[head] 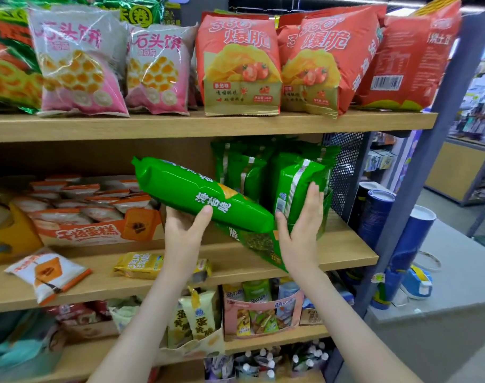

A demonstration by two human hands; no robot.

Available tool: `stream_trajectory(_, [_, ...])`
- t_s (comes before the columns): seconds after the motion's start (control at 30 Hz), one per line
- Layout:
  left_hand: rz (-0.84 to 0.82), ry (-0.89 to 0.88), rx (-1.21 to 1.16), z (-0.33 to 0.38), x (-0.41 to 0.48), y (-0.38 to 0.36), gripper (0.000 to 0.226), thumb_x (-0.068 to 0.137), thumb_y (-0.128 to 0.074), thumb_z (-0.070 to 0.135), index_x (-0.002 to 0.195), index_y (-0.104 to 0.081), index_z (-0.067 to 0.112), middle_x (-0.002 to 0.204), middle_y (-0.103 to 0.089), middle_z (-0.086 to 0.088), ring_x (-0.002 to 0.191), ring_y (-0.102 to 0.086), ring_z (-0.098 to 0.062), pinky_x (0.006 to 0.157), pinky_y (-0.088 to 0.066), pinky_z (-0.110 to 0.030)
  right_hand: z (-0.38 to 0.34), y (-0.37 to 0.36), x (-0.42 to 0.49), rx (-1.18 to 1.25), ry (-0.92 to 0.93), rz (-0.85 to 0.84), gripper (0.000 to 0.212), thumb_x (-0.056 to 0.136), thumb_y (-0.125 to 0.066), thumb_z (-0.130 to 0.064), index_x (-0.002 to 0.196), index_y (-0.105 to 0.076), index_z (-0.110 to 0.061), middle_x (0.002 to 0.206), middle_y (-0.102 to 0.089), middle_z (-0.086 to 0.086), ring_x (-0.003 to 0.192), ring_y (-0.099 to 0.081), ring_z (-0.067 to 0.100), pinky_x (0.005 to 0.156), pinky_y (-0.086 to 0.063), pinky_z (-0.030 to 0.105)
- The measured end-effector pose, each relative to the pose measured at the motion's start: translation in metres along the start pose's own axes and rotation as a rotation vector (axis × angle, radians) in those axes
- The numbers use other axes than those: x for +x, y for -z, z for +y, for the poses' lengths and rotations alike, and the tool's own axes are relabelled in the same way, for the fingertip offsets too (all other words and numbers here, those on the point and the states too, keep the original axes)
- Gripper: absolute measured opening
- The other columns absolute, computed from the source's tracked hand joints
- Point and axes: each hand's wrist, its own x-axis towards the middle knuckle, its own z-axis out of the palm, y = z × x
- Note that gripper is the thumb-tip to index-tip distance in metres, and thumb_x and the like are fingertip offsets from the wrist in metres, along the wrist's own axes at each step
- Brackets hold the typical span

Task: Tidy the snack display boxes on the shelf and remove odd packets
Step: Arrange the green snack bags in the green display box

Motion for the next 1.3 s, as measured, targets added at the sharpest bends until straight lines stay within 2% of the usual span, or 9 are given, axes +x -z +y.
stream_trajectory(0.23, [0.053, -0.01, 0.068, 0.026, -0.041, 0.018, 0.059, 0.09, -0.058, 0.008, 0.137, -0.032, 0.031, 0.116, -0.062, 0.017, 0.109, -0.06, 0.0, 0.089, -0.048, -0.017, -0.009, -0.002, -0.023, 0.026, 0.056, -0.077, 0.067, 0.1, -0.042, -0.031, 0.153, -0.001, -0.023, 0.159, 0.008, -0.003, 0.144, 0.02, 0.002, 0.113, 0.017, 0.017])
stream_trajectory(0.37, [-0.017, 0.104, 0.153, 0.027, -0.071, 0.041, 0.077, 0.087, -0.064, 0.017, 0.151, -0.022, 0.026, 0.119, -0.066, 0.02, 0.109, -0.064, -0.011, 0.086, -0.052, -0.024, -0.027, 0.003, -0.051, 0.074, 0.088, -0.122, 0.059, 0.1, -0.042, -0.021, 0.153, -0.016, -0.02, 0.158, -0.002, -0.005, 0.147, 0.009, 0.006, 0.117, 0.009, 0.019])
stream_trajectory(0.57, [-0.057, 0.294, 0.213, 0.029, -0.11, 0.068, 0.058, 0.095, -0.054, 0.005, 0.144, -0.032, 0.027, 0.091, -0.067, 0.037, 0.088, -0.065, 0.01, 0.07, -0.048, -0.007, -0.053, -0.005, -0.069, 0.127, 0.026, -0.366, 0.059, 0.102, -0.041, -0.012, 0.154, -0.012, -0.014, 0.16, -0.008, -0.003, 0.147, 0.0, 0.007, 0.114, 0.003, 0.009])
stream_trajectory(0.7, [0.007, 0.369, 0.193, 0.036, -0.102, 0.096, 0.061, 0.094, -0.058, 0.015, 0.148, -0.034, 0.032, 0.092, -0.073, 0.024, 0.092, -0.068, 0.002, 0.071, -0.051, -0.012, -0.07, -0.033, -0.031, -0.246, -0.089, -0.284, 0.075, 0.096, -0.049, -0.015, 0.154, -0.001, -0.006, 0.161, -0.01, 0.012, 0.148, -0.008, 0.022, 0.12, -0.01, 0.041])
stream_trajectory(0.83, [-0.016, 0.345, 0.21, 0.049, -0.067, 0.099, 0.055, 0.095, -0.059, 0.02, 0.142, -0.036, 0.039, 0.095, -0.072, 0.018, 0.087, -0.067, 0.005, 0.074, -0.052, -0.015, -0.087, -0.056, -0.016, -0.571, -0.129, -0.287, 0.087, 0.093, -0.053, -0.027, 0.154, 0.008, -0.018, 0.159, -0.015, 0.018, 0.145, -0.019, 0.028, 0.116, -0.009, 0.048])
stream_trajectory(0.9, [-0.028, 0.321, 0.237, 0.051, -0.052, 0.092, 0.053, 0.096, -0.06, 0.02, 0.137, -0.035, 0.042, 0.099, -0.066, 0.019, 0.081, -0.064, 0.011, 0.069, -0.051, -0.01, -0.089, -0.061, -0.015, -0.662, -0.096, -0.306, 0.085, 0.091, -0.056, -0.025, 0.154, 0.002, -0.022, 0.156, -0.019, 0.023, 0.142, -0.025, 0.033, 0.115, -0.012, 0.049])
stream_trajectory(1.1, [-0.028, 0.325, 0.239, 0.035, -0.032, 0.082, 0.054, 0.095, -0.062, 0.022, 0.134, -0.037, 0.049, 0.11, -0.07, 0.01, 0.099, -0.067, -0.007, 0.089, -0.055, -0.033, -0.086, -0.058, 0.01, -0.913, 0.024, -0.535, 0.058, 0.097, -0.045, -0.028, 0.149, -0.019, -0.026, 0.146, -0.034, 0.028, 0.125, -0.045, 0.039, 0.103, -0.033, 0.043])
stream_trajectory(1.23, [-0.028, 0.328, 0.195, 0.027, -0.025, 0.081, 0.056, 0.096, -0.06, 0.019, 0.141, -0.036, 0.042, 0.095, -0.072, 0.024, 0.091, -0.067, 0.004, 0.073, -0.054, -0.018, -0.083, -0.058, 0.032, -0.903, -0.059, -0.712, 0.068, 0.099, -0.037, -0.024, 0.153, 0.001, -0.037, 0.152, -0.021, 0.03, 0.116, -0.053, 0.039, 0.09, -0.048, 0.043])
stream_trajectory(1.3, [-0.01, 0.328, 0.176, 0.024, -0.02, 0.078, 0.055, 0.096, -0.059, 0.017, 0.139, -0.036, 0.041, 0.088, -0.071, 0.029, 0.087, -0.066, 0.007, 0.067, -0.053, -0.014, -0.081, -0.06, 0.041, -0.812, -0.067, -0.732, 0.072, 0.099, -0.04, -0.022, 0.152, 0.006, -0.039, 0.144, -0.033, 0.032, 0.098, -0.061, 0.035, 0.075, -0.053, 0.039])
